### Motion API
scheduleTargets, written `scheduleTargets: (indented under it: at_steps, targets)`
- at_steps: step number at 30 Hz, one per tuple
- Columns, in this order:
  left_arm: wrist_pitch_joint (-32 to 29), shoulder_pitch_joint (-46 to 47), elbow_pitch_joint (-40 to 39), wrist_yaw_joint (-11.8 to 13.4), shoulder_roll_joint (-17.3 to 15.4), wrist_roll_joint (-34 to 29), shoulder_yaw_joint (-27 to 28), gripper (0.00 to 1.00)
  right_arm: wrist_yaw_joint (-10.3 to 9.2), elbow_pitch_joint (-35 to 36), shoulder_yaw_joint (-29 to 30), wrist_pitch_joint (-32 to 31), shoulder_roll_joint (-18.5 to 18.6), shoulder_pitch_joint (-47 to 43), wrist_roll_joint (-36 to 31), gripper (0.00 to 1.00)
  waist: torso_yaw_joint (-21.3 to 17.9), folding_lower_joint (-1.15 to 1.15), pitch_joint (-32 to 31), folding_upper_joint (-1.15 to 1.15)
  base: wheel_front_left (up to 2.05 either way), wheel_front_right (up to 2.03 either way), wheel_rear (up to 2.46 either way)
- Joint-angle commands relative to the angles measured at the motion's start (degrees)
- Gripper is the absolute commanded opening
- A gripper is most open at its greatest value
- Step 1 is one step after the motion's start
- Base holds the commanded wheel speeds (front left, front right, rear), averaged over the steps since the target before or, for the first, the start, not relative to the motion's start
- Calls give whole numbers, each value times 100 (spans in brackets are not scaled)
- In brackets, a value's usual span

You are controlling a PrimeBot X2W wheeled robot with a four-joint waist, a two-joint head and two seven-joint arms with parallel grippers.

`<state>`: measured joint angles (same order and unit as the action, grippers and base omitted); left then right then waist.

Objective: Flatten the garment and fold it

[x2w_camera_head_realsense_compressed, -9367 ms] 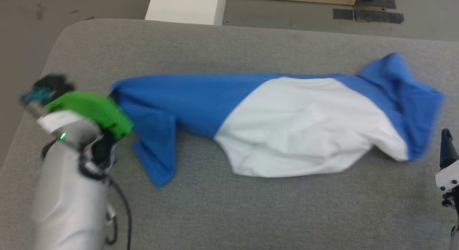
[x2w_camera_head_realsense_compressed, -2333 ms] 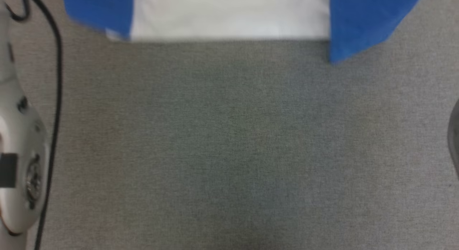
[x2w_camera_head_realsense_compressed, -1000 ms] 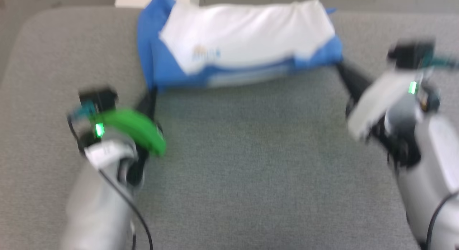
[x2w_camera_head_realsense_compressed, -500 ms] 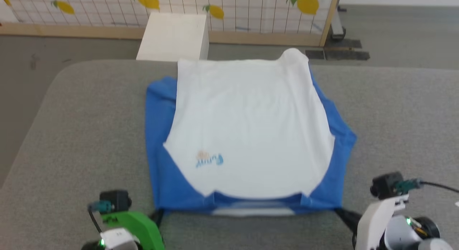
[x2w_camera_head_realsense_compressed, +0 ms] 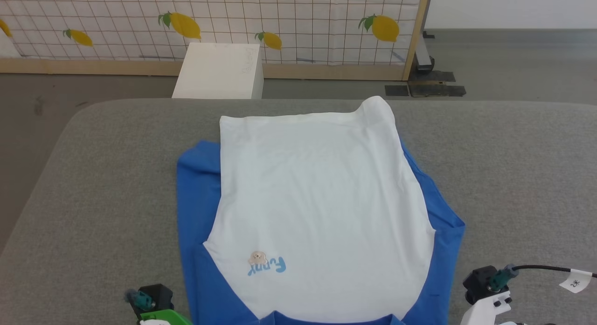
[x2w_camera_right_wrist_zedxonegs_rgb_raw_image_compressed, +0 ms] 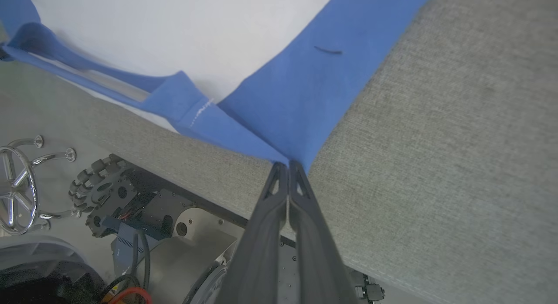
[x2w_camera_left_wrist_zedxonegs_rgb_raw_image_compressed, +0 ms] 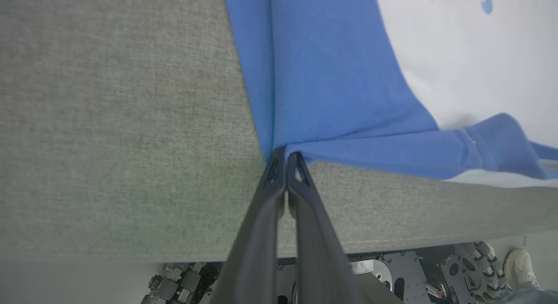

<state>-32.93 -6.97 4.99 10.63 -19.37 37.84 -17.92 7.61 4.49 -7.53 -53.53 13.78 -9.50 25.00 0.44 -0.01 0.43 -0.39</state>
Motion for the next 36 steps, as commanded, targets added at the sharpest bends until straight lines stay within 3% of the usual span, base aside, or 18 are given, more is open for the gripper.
scheduleTargets:
  at_steps: [1,3,4,5,6,7,17,24,29,36]
  targets:
    - [-50,-156,106,71,-92,22,38,0,-12,-48,16,-35,52,-9,-86,0,-9,1,27,39,0,0,0]
    - [-96,-146,142,60,-75,76,37,0,-12,-121,-11,2,14,49,-120,0,-15,1,44,39,0,0,0]
    - [-106,-137,142,57,-64,99,40,44,-12,-144,-16,33,0,74,-134,0,-13,1,57,39,0,0,0]
    - [-140,-124,139,56,-48,142,50,100,-12,-149,5,125,-39,118,-150,9,-9,1,76,39,0,0,0]
    - [-161,-106,126,58,-55,154,55,100,-12,-165,13,173,-66,143,-153,66,-8,1,84,39,0,0,0]
    - [-198,-87,104,69,-59,188,77,100,-12,-171,26,217,-94,173,-147,100,-7,1,94,39,0,0,0]
    - [-184,142,-664,248,-162,483,593,100,-12,325,788,648,-446,515,193,100,-38,1,116,39,0,0,0]
    - [963,820,-961,422,-94,238,1257,100,-12,499,1659,1285,-717,969,-26,100,-11,1,332,39,0,0,0]
    - [1592,1714,-549,186,-158,-168,1165,100,-12,497,1942,1477,-836,1289,-146,100,6,1,670,39,0,0,0]
    - [2161,3473,596,-386,-202,-585,812,100,-12,594,2006,1477,-874,1746,-250,100,-37,1,1426,39,0,0,0]
